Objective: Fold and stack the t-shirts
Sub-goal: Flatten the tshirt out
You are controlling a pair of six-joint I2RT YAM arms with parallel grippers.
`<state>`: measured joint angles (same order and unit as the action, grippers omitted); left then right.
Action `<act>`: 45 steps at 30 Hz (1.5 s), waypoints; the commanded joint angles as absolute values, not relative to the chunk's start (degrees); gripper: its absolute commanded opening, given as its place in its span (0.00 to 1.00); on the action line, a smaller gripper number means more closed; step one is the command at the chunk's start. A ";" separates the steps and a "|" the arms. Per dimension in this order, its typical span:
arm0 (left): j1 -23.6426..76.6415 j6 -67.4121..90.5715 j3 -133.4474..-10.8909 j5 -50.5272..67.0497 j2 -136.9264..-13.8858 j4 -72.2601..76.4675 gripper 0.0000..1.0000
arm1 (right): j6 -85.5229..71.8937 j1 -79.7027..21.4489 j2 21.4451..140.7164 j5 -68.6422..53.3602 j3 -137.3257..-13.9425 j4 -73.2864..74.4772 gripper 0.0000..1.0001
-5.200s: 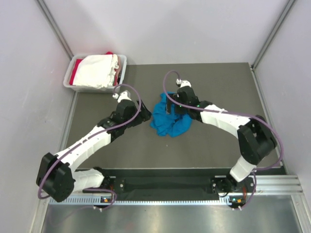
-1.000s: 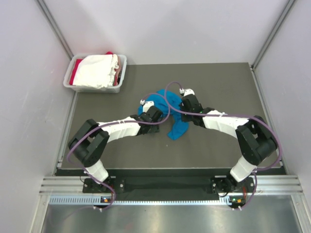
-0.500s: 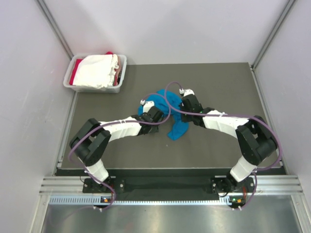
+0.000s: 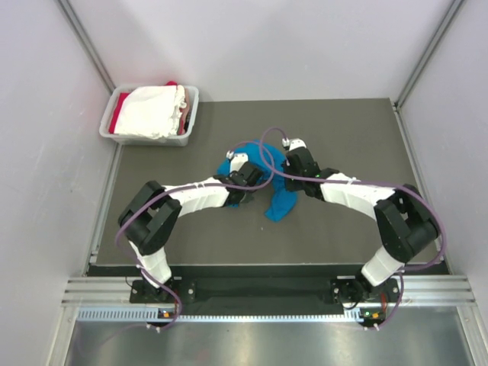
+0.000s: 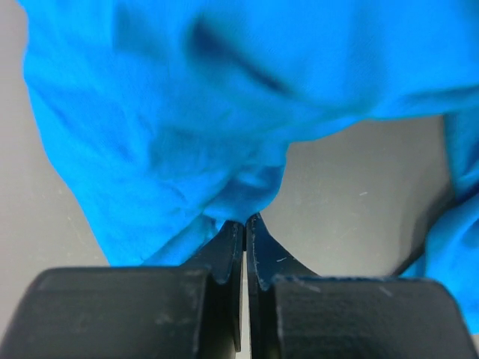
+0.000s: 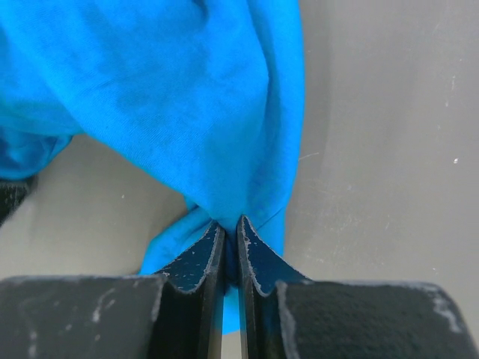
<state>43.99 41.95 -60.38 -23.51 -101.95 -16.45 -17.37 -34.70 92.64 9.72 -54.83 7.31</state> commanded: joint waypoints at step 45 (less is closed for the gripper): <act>40.43 50.80 -36.03 -13.71 -63.01 -20.03 0.00 | -17.58 -16.17 91.07 -0.36 -63.38 13.45 0.04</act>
